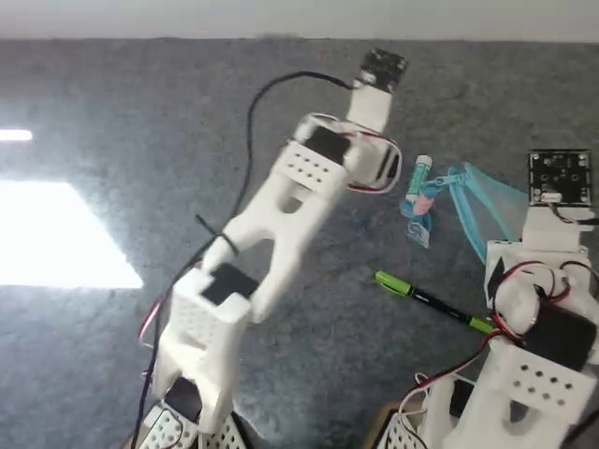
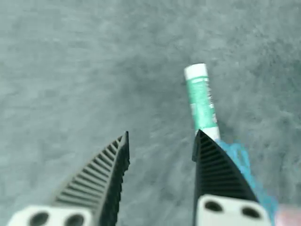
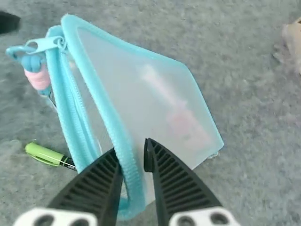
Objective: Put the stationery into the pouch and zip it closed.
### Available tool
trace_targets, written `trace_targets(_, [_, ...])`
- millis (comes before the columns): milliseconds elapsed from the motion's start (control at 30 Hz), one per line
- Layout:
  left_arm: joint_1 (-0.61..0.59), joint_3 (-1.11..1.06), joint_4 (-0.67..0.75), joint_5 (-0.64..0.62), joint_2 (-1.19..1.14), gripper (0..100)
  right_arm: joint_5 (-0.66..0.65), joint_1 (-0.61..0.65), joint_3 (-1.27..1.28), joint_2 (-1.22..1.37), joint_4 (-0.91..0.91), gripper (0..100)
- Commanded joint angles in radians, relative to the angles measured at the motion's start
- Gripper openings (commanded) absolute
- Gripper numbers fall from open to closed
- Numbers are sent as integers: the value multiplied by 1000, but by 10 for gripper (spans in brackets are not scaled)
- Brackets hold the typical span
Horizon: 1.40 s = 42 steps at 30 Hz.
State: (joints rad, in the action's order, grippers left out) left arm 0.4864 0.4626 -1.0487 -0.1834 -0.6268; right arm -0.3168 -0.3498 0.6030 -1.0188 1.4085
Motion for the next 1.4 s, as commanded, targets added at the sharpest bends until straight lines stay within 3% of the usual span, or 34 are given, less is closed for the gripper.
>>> trace_targets(0, [55, 205, 35, -49, -152, 213, 5, -27, -23, -30, -4, 9])
trace_targets(167, [84, 530, 17, -110, -407, 214, -23, 7, -23, -48, 36, 9])
trace_targets(533, [115, 1164, -290, -184, -801, 212, -31, 27, -23, -48, 39, 9])
trace_targets(833, [127, 1210, -448, -184, -819, 162, -31, 27, -23, -48, 39, 9])
trace_targets(1367, [153, 1164, -399, -184, -824, 182, -31, 27, -23, -48, 39, 9])
